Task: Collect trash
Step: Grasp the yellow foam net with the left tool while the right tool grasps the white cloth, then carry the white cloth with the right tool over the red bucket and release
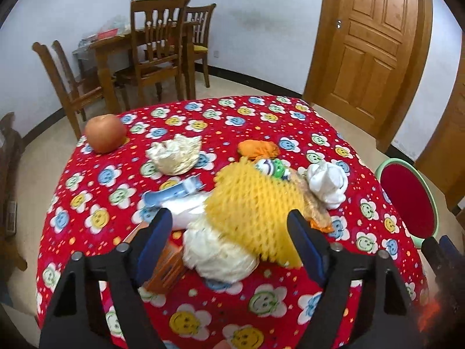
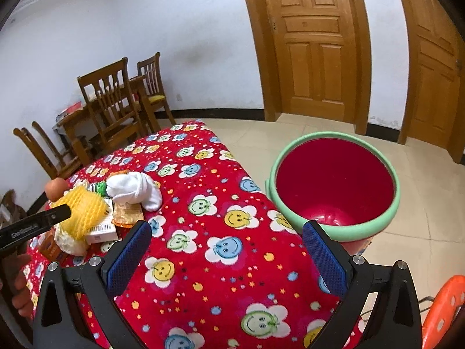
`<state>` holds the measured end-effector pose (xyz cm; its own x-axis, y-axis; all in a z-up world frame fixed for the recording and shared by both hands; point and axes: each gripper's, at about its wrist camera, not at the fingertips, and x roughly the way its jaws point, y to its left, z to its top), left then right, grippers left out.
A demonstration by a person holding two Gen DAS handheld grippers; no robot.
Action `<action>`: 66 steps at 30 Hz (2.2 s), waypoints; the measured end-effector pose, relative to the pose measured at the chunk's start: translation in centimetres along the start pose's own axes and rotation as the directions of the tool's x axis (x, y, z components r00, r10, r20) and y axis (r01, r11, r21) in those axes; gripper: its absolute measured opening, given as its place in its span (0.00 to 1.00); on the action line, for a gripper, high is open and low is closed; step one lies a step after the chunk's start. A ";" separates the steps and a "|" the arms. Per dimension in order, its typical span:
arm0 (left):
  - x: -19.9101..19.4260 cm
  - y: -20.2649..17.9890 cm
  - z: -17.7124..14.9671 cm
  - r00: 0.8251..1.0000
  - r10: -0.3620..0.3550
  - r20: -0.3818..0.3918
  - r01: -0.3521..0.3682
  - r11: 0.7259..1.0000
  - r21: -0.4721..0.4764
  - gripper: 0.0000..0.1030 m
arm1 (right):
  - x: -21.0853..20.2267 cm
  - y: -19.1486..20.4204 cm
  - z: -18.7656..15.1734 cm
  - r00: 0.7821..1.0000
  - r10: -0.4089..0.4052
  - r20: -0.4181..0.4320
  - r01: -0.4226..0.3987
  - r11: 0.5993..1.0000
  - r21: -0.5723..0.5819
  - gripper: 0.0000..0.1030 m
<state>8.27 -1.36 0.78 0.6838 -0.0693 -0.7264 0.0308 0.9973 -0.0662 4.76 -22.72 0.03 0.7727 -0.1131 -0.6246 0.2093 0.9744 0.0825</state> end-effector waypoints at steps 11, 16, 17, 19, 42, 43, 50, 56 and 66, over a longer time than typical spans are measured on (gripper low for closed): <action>2.0 -0.3 0.7 0.987 -0.140 -0.074 0.139 0.990 -0.015 0.30 | 2.2 1.8 1.9 0.998 0.035 -0.043 -0.037 0.998 -0.056 1.00; 1.8 -0.1 0.6 0.981 -0.181 -0.073 0.179 0.983 -0.035 0.13 | 3.3 2.8 2.7 0.996 0.059 -0.062 -0.064 0.995 -0.079 1.00; 1.5 -0.1 0.6 0.980 -0.188 -0.066 0.185 0.982 -0.039 0.11 | 3.4 3.0 2.8 0.996 0.063 -0.065 -0.068 0.994 -0.084 1.00; 0.8 0.1 0.7 0.979 -0.197 -0.052 0.195 0.980 -0.044 0.11 | 3.9 3.6 3.1 0.994 0.073 -0.075 -0.080 0.992 -0.096 1.00; -1.7 2.4 1.8 0.989 -0.117 0.094 0.126 0.987 -0.096 0.11 | 10.5 9.8 4.8 0.971 0.152 -0.185 -0.183 0.969 -0.164 0.98; -1.7 2.5 1.8 0.989 -0.118 0.093 0.127 0.987 -0.097 0.11 | 10.7 9.9 4.7 0.970 0.153 -0.190 -0.185 0.969 -0.163 0.94; -1.2 2.9 1.4 0.988 -0.130 0.078 0.139 0.983 -0.118 0.11 | 12.4 10.0 3.9 0.935 0.214 -0.284 -0.255 0.960 -0.117 0.53; -1.7 2.7 1.2 0.986 -0.140 0.085 0.149 0.982 -0.114 0.11 | 11.7 9.4 3.5 0.940 0.216 -0.265 -0.251 0.962 -0.106 0.25; -3.0 1.4 1.4 0.981 -0.167 0.100 0.176 0.980 -0.094 0.11 | 7.1 6.9 4.5 0.967 0.210 -0.147 -0.224 0.971 -0.085 0.20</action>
<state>7.30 0.25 3.84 0.7386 -0.2323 -0.6329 0.0824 0.9628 -0.2572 14.44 -17.70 -0.34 0.7031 0.1240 -0.7002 -0.0207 0.9878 0.1541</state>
